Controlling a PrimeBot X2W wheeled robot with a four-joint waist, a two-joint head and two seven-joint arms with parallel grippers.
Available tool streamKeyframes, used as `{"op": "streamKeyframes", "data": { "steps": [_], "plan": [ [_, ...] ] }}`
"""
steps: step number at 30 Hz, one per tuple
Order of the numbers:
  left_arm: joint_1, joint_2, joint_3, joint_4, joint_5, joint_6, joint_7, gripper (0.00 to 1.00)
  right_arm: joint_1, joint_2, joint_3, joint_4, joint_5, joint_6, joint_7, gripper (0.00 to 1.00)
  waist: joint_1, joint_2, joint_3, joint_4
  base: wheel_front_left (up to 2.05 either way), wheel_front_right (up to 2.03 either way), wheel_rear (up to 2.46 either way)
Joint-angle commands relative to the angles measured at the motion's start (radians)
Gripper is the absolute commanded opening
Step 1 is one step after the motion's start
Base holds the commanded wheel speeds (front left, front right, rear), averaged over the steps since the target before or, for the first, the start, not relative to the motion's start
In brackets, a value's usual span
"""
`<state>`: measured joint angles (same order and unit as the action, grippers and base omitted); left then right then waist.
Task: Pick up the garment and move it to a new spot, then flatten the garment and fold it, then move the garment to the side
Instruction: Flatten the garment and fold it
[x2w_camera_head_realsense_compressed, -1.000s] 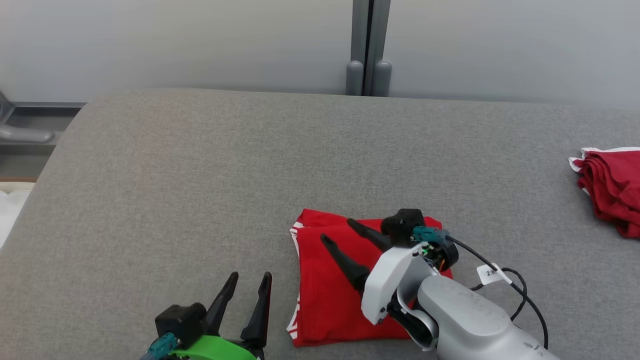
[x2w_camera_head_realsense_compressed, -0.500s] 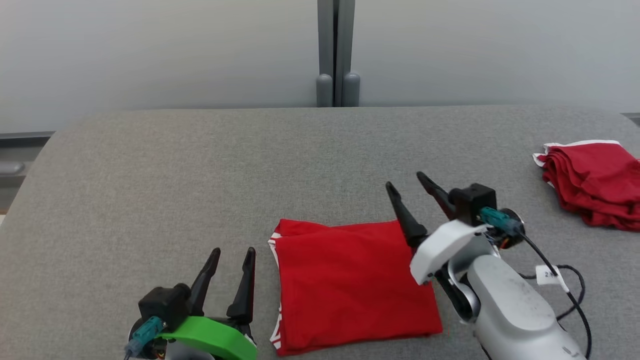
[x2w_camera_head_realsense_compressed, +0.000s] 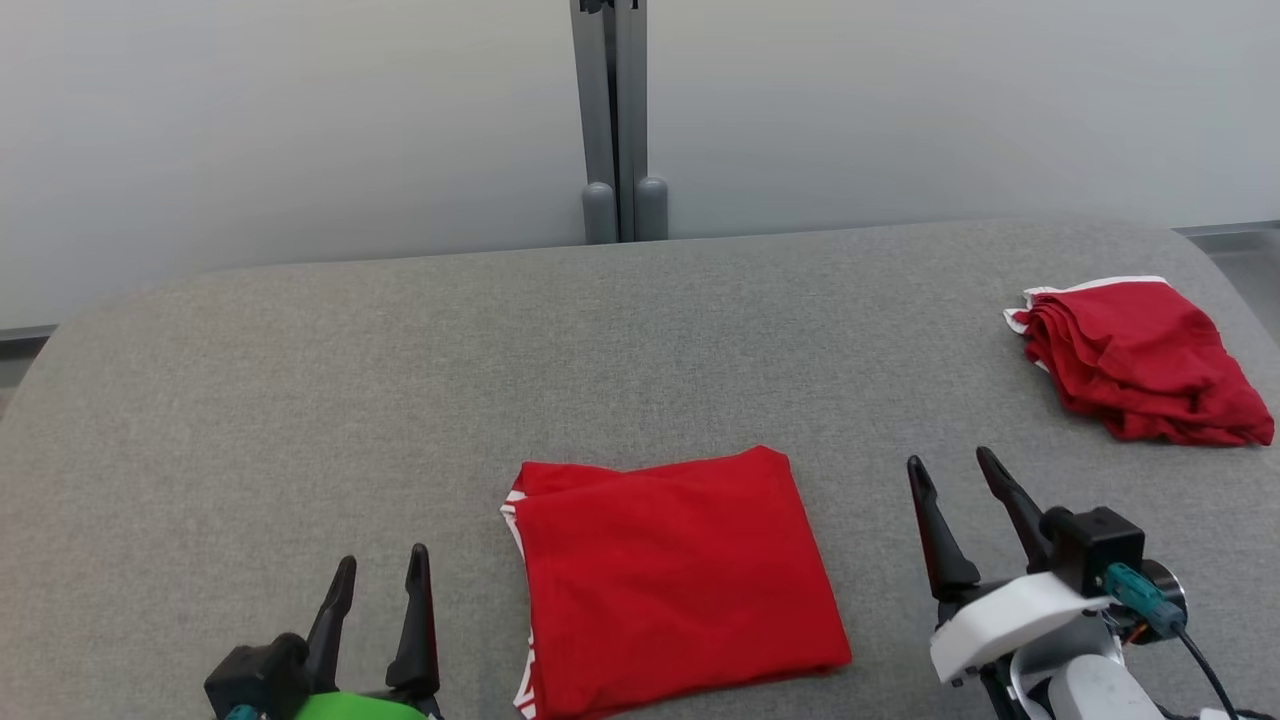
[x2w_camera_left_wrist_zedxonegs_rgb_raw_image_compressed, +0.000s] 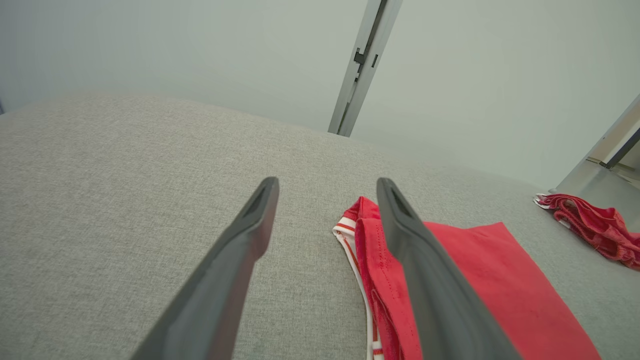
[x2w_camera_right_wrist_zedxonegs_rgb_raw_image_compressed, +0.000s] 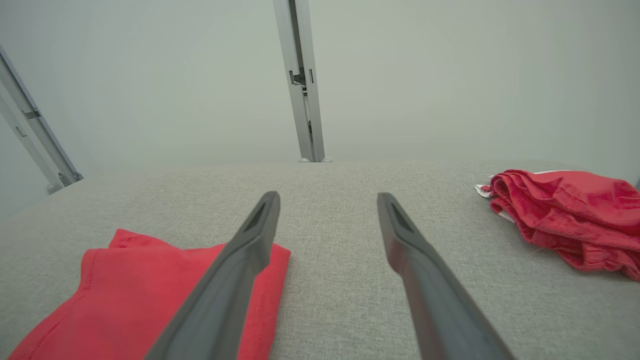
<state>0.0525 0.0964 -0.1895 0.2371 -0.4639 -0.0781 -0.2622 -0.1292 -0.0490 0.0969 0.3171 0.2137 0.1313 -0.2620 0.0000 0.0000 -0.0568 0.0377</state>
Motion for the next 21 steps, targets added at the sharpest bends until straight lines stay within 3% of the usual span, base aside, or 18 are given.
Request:
{"op": "streamKeyframes", "data": {
  "steps": [1,7,21],
  "plan": [
    [0.025,-0.006,0.014,-0.005,0.016,-0.006,-0.003,1.0,0.029,-0.003,-0.012,-0.02,0.006,-0.001,-0.004,1.0,0.0,0.0,-0.006,-0.009,0.0,0.0,0.0],
    [0.079,-0.023,0.057,-0.025,0.037,-0.018,-0.003,1.0,0.1,-0.003,-0.035,-0.066,0.039,-0.001,-0.004,1.0,0.0,0.0,-0.011,-0.02,0.0,0.0,0.0],
    [0.082,-0.04,0.085,-0.001,0.06,-0.036,-0.003,1.0,0.132,-0.003,-0.046,-0.047,-0.009,-0.001,-0.004,1.0,0.0,0.0,-0.012,-0.015,0.0,0.0,0.0]
  ]
}}
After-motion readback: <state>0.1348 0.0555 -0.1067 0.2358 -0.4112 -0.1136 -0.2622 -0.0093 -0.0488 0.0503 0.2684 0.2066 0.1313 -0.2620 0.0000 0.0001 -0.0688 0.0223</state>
